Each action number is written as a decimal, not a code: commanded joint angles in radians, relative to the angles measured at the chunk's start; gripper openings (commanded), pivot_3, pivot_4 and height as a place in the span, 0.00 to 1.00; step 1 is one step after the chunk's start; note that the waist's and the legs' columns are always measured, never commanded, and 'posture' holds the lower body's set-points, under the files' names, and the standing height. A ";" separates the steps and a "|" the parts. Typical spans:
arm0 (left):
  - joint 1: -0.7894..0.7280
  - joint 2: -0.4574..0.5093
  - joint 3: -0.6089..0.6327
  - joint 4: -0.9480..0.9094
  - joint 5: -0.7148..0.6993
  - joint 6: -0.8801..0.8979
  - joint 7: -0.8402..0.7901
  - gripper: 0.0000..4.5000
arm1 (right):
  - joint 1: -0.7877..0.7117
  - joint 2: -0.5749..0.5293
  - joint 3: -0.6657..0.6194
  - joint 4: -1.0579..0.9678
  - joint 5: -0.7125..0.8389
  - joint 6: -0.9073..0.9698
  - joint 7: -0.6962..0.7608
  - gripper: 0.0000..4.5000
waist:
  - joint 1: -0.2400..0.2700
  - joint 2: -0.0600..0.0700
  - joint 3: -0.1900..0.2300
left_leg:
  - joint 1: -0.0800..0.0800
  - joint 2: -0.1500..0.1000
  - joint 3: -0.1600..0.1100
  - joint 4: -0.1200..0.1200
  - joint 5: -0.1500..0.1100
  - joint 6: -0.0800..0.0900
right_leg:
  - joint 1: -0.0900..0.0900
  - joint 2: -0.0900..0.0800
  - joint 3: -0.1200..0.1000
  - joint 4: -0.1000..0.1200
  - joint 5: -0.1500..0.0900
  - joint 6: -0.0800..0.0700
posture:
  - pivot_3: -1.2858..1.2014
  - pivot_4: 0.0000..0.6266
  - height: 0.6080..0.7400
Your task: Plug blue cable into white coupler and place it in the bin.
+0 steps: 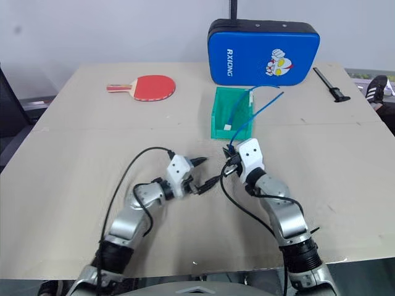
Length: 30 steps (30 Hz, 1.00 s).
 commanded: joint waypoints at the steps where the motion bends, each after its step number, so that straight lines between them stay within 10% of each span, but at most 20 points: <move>1: 0.012 0.079 0.095 -0.215 -0.093 0.125 -0.010 0.92 | -0.090 -0.041 -0.059 -0.103 0.084 0.056 0.080 0.00 | 0.000 0.000 0.003 | 0.000 0.000 0.000 0.000 0.000 0.000 | 0.000 0.000 0.000 0.000 0.000 0.000 | 0.52 0.24 0.41; 13: -0.188 0.439 0.385 -0.499 -0.585 0.737 -0.046 0.92 | -0.491 -0.094 -0.194 0.319 0.221 0.046 0.292 0.00 | -0.005 -0.005 0.013 | 0.001 -0.001 0.000 -0.001 0.000 0.000 | 0.001 0.000 0.000 -0.001 0.000 0.000 | 0.52 0.24 0.41; 21: -0.248 0.502 0.446 -0.530 -0.730 0.897 0.061 0.92 | -0.693 -0.095 -0.220 0.733 0.168 -0.037 0.330 0.00 | -0.017 -0.007 0.021 | -0.001 -0.001 0.000 -0.004 0.001 -0.001 | 0.001 0.001 0.000 -0.001 0.001 0.001 | 0.52 0.24 0.41; 30: -0.260 0.504 0.452 -0.540 -0.787 0.927 0.133 0.94 | -0.778 -0.090 -0.263 0.886 0.116 -0.154 0.267 0.90 | -0.023 -0.006 0.021 | 0.000 -0.001 0.002 -0.003 0.001 -0.001 | 0.000 0.000 0.005 0.000 0.001 0.001 | 0.52 0.24 0.41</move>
